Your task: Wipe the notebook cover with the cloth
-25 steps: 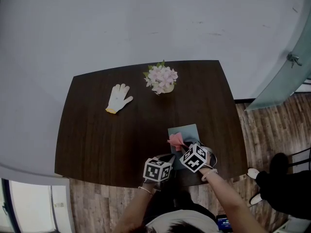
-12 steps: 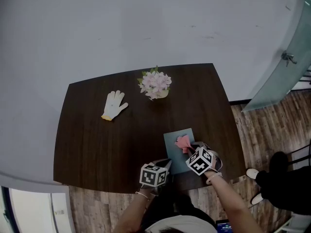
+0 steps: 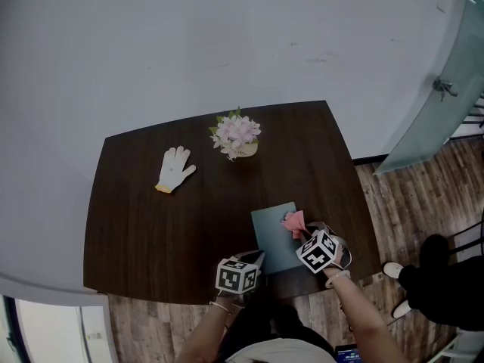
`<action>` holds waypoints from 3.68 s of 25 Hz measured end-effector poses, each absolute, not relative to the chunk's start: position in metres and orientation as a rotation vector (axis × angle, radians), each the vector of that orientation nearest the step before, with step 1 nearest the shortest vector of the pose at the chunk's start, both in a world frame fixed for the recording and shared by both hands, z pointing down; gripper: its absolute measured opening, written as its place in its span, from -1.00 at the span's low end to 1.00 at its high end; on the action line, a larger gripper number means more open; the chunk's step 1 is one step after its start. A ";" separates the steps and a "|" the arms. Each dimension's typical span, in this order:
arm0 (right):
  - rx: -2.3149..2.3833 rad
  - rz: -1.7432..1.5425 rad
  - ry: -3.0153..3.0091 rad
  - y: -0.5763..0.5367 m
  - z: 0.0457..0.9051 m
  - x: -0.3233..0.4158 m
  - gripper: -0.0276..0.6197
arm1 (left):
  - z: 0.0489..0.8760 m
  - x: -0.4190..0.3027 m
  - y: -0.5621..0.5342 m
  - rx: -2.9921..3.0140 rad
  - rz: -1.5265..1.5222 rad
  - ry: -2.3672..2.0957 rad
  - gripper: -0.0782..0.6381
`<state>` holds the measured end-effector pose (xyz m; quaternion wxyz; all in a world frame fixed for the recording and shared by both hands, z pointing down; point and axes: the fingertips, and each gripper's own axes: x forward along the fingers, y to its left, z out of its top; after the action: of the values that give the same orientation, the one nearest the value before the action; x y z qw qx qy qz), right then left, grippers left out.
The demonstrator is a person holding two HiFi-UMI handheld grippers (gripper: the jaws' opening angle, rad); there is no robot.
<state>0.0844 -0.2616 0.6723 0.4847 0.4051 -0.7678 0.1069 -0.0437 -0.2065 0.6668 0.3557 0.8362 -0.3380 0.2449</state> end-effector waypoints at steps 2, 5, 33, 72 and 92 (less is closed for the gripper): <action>1.000 0.265 -1.862 -0.260 0.671 0.089 -0.77 | 0.667 -0.044 -0.206 2.156 0.637 -0.874 -0.73; 1.036 0.275 -1.864 -0.258 0.665 0.096 -0.77 | 0.666 -0.044 -0.204 2.156 0.639 -0.876 -0.73; 0.906 0.271 -2.129 -0.211 0.627 0.000 -0.76 | 0.645 -0.040 -0.164 2.179 0.575 -0.899 -0.73; 0.854 0.331 -2.050 -0.202 0.667 0.006 -0.76 | 0.651 -0.043 -0.151 2.112 0.531 -0.912 -0.73; 0.969 0.342 -1.964 -0.204 0.670 0.068 -0.76 | 0.651 -0.033 -0.155 2.113 0.543 -0.926 -0.73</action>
<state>0.0681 -0.2045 0.6702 0.4461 0.3913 -0.7930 0.1379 -0.0332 -0.1546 0.6508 0.3763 0.8260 -0.3621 0.2123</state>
